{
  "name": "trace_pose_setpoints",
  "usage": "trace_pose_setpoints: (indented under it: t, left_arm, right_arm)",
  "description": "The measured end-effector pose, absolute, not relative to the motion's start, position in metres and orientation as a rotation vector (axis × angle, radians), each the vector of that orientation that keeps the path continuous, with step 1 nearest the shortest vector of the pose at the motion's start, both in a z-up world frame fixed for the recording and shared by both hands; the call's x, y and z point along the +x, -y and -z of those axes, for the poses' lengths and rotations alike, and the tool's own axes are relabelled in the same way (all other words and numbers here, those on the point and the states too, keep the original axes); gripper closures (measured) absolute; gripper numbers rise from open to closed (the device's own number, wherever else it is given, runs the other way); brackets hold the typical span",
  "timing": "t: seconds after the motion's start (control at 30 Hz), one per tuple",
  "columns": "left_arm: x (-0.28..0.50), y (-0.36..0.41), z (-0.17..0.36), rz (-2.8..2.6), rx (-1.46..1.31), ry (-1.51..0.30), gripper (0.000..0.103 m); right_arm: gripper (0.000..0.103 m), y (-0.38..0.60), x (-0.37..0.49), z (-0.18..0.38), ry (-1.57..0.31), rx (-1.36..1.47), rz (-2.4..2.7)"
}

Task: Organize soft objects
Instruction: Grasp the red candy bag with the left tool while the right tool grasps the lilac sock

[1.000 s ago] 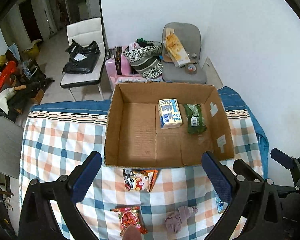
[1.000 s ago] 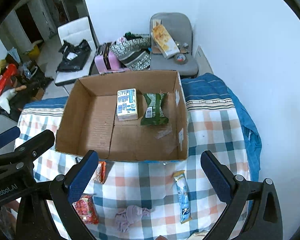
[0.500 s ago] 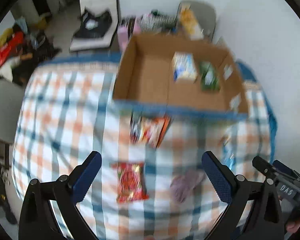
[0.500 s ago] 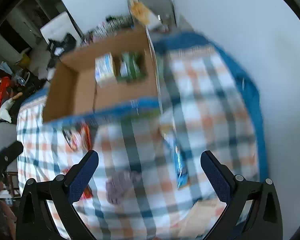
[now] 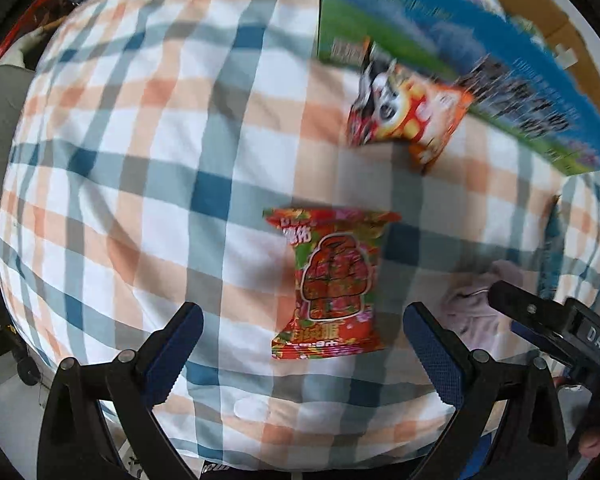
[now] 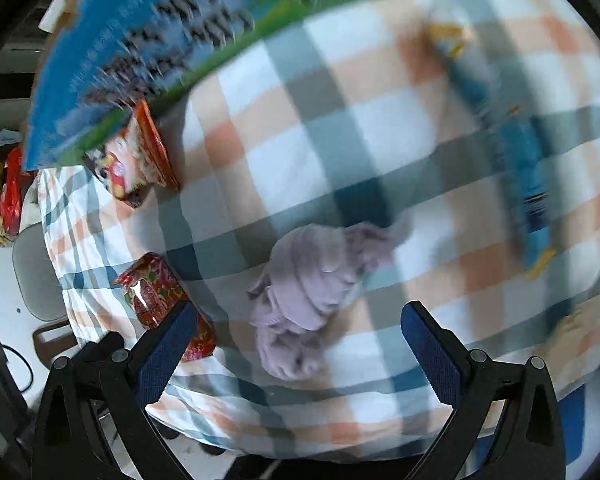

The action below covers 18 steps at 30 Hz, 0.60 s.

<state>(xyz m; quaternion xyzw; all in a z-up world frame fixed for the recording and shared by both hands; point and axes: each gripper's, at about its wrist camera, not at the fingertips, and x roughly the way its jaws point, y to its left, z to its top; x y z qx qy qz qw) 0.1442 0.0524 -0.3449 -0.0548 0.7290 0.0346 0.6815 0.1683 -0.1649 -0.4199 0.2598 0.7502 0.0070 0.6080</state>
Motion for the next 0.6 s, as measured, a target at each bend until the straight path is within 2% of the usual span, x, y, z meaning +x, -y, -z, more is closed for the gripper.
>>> trace_pose_setpoints:
  t: [0.07,0.1,0.13,0.17,0.2,0.3,0.47,0.57,0.6]
  left_arm:
    - [0.142,-0.052,0.357,-0.076,-0.123,-1.662,0.000]
    - [0.140,-0.051,0.364,-0.076,-0.119,-1.679,0.000]
    - [0.139,-0.051,0.369,-0.072,-0.117,-1.689,0.000]
    - [0.139,-0.050,0.374,-0.069,-0.116,-1.699,0.000]
    - [0.140,-0.050,0.380,-0.067,-0.118,-1.708,0.000]
    - [0.137,-0.048,0.392,-0.052,-0.148,-1.734,0.000]
    - [0.139,-0.038,0.407,-0.027,-0.126,-1.749,0.000]
    - [0.141,-0.028,0.417,-0.018,-0.081,-1.762,0.000]
    - [0.140,-0.026,0.421,-0.018,-0.065,-1.769,0.001]
  right_arm:
    - [0.017,0.156,0.169,0.436,-1.775,0.628,-0.027]
    - [0.033,0.151,0.170,0.443,-1.797,0.624,-0.030]
    - [0.042,0.148,0.169,0.448,-1.814,0.596,-0.021]
    - [0.047,0.145,0.169,0.450,-1.815,0.579,-0.016]
    - [0.056,0.145,0.169,0.450,-1.818,0.550,-0.012]
    - [0.062,0.142,0.168,0.443,-1.837,0.429,-0.066]
    - [0.062,0.126,0.168,0.431,-1.826,0.036,-0.129]
    - [0.060,0.129,0.168,0.431,-1.808,0.014,-0.124]
    - [0.057,0.130,0.167,0.432,-1.805,0.028,-0.113]
